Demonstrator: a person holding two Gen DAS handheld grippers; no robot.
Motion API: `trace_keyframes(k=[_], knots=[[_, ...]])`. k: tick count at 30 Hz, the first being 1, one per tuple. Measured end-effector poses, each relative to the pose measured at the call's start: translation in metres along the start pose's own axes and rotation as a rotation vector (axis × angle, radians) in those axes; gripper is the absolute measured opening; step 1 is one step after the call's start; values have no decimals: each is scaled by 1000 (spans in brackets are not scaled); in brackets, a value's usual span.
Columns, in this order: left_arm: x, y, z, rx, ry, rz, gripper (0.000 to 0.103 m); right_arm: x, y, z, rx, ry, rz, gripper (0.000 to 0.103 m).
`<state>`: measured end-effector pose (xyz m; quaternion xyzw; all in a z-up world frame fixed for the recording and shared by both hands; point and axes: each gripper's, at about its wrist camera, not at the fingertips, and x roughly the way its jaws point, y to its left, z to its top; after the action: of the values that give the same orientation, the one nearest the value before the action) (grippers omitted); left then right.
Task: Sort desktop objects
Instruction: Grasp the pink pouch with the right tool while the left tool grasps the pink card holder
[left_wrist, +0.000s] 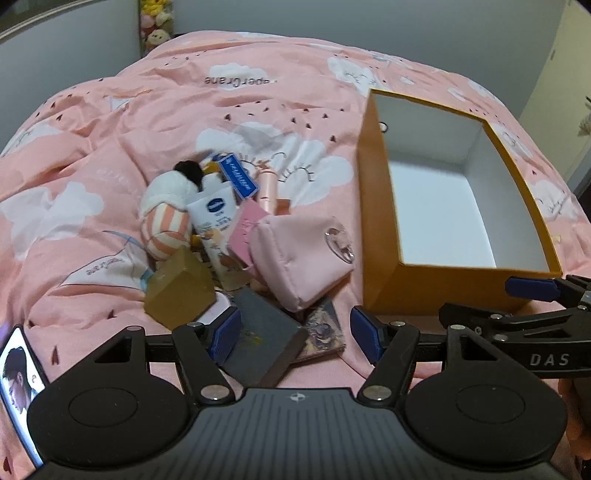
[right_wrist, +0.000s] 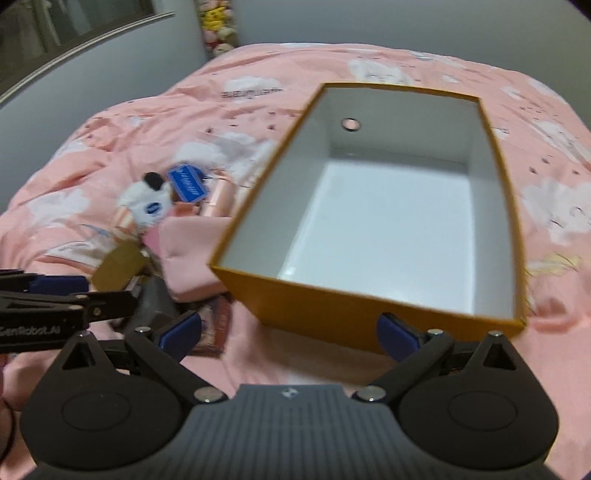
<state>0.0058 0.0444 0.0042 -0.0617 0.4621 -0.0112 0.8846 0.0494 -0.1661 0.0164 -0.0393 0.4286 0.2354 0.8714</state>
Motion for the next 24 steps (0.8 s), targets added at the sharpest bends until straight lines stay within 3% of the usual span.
trace_keyframes(k=[9, 11, 14, 20, 24], knots=[[1, 33, 5, -80, 44, -33, 60, 24, 29, 6, -70, 115, 152, 58], [3, 37, 5, -88, 61, -32, 51, 32, 36, 5, -84, 142, 168, 50], [8, 41, 5, -91, 78, -31, 42, 34, 42, 7, -107, 152, 192, 46], [17, 48, 16, -87, 78, -36, 42, 32, 57, 26, -191, 114, 232, 46], [26, 54, 31, -94, 79, -16, 41, 39, 70, 43, -261, 87, 211, 46]])
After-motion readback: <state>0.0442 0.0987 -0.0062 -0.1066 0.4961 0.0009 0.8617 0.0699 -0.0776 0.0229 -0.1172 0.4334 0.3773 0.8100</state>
